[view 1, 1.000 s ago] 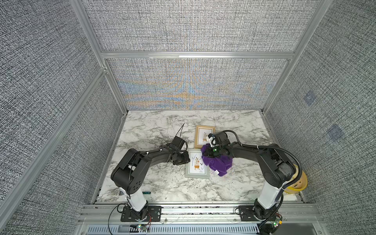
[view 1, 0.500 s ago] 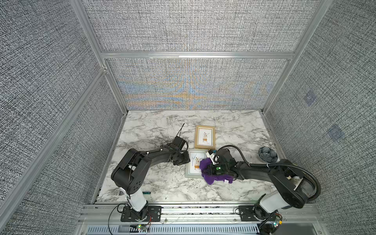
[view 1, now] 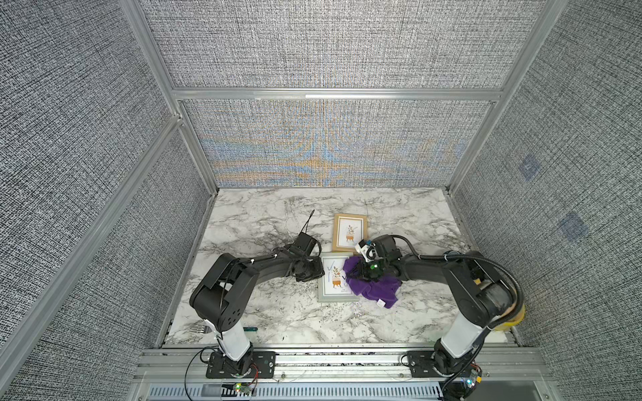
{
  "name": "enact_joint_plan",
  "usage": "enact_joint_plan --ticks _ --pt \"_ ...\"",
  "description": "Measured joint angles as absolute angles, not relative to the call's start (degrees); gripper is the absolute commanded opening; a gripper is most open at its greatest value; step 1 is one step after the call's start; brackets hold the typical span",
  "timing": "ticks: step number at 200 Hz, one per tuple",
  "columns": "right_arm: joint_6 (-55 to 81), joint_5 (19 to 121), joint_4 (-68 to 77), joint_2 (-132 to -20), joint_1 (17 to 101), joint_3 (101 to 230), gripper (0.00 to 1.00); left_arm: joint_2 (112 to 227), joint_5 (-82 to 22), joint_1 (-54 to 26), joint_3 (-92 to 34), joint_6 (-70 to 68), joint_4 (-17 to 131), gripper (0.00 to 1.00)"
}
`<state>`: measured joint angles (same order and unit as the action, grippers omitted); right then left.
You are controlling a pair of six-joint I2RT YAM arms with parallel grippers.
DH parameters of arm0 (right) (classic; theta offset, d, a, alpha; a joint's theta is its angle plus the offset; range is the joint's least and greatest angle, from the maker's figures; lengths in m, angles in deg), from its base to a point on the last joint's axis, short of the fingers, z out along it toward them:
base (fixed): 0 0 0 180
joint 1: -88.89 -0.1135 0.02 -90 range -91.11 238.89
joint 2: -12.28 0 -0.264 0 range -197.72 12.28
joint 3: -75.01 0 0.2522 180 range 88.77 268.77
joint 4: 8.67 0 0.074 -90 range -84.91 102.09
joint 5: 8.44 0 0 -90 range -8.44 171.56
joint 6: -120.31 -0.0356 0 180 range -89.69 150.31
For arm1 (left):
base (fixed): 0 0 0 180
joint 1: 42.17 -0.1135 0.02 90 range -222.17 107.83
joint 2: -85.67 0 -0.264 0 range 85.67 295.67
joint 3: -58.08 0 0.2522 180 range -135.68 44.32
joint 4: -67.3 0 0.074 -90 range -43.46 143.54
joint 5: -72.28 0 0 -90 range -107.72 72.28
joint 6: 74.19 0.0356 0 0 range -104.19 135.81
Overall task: Wipe the picture frame with a cloth
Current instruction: Wipe the dirt from the picture frame.
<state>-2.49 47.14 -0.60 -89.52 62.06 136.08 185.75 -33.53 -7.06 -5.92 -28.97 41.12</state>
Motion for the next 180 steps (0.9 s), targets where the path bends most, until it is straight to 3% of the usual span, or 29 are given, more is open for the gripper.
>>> enact_joint_plan --ticks 56,136,180 --pt "0.2 51.3 1.3 -96.0 64.0 146.4 0.0 186.0 -33.6 -7.1 -6.2 -28.3 41.2 0.06" --pt "-4.1 49.2 -10.7 -80.3 57.3 121.3 0.0 186.0 -33.5 -7.1 -6.4 -29.7 40.9 0.06" --pt "-7.3 49.6 -5.5 -70.4 54.5 115.8 0.0 186.0 -33.3 -7.1 -6.7 -29.9 40.3 0.06"
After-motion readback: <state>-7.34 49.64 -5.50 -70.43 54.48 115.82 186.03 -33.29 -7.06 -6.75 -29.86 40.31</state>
